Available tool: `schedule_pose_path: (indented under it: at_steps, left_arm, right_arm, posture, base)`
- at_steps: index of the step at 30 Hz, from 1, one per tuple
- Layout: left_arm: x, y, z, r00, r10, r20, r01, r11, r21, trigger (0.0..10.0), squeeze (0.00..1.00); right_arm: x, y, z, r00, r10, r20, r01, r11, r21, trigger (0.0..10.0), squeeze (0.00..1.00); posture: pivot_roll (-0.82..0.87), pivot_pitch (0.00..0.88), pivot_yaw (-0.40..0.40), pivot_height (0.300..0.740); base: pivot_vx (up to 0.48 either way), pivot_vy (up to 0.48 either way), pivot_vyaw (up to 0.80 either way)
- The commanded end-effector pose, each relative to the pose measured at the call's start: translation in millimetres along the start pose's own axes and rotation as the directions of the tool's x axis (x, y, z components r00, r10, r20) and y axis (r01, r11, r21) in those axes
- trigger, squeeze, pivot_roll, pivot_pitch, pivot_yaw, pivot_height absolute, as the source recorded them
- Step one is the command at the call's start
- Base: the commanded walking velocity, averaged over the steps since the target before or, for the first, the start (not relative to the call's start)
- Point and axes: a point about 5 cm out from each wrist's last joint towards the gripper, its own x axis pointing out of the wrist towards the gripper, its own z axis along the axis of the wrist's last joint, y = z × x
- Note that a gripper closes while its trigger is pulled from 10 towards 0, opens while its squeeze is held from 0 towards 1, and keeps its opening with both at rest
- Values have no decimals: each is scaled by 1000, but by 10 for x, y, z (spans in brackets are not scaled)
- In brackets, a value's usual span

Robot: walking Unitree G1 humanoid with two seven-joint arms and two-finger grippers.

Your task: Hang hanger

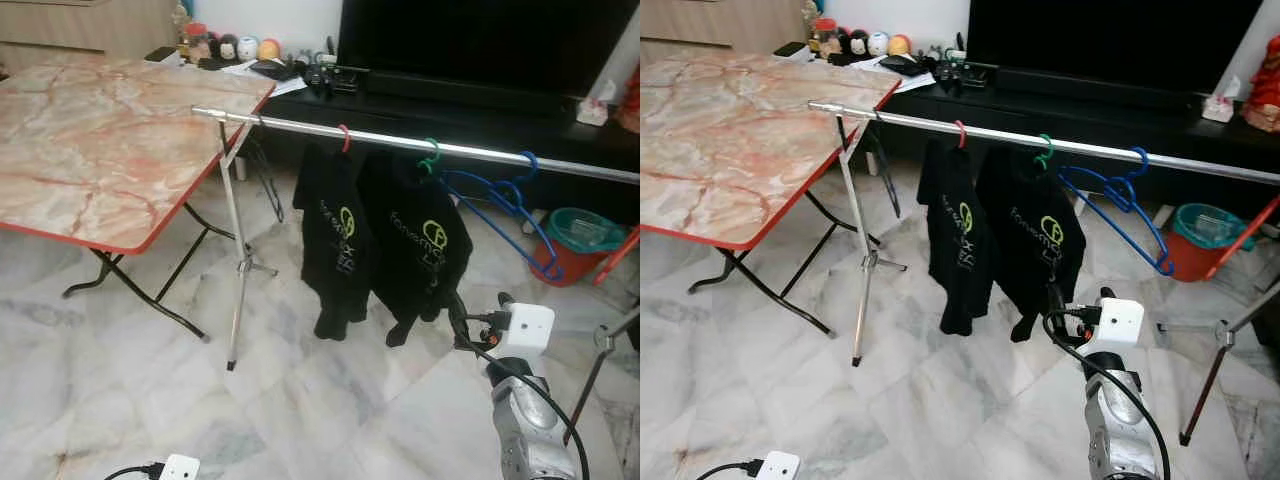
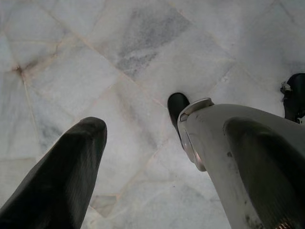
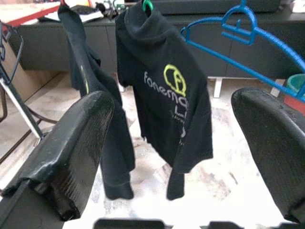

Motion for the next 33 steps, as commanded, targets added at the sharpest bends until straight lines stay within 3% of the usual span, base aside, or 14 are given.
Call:
schedule_pose_path:
  at_steps: [1,25,33]
  left_arm:
    - [-2,-12,-18,1000,-8,-8,8,1000,-10,10000,0]
    - [-1,-13,-22,1000,-7,-16,7,1000,-2,10000,0]
    - [0,-15,-18,1000,-5,-16,5,1000,0,10000,0]
  right_arm:
    - [4,19,38,1000,2,4,-2,1000,-6,10000,0]
    - [16,95,131,1000,26,-3,-26,999,-35,10000,0]
    - [2,88,126,1000,19,-12,-19,1000,-23,10000,0]
  posture:
    - [-100,0,-55,740]
    - [-103,0,-57,740]
    - [-101,0,-59,740]
  base:
    - [0,0,0]
    - [292,0,0]
    - [308,0,287]
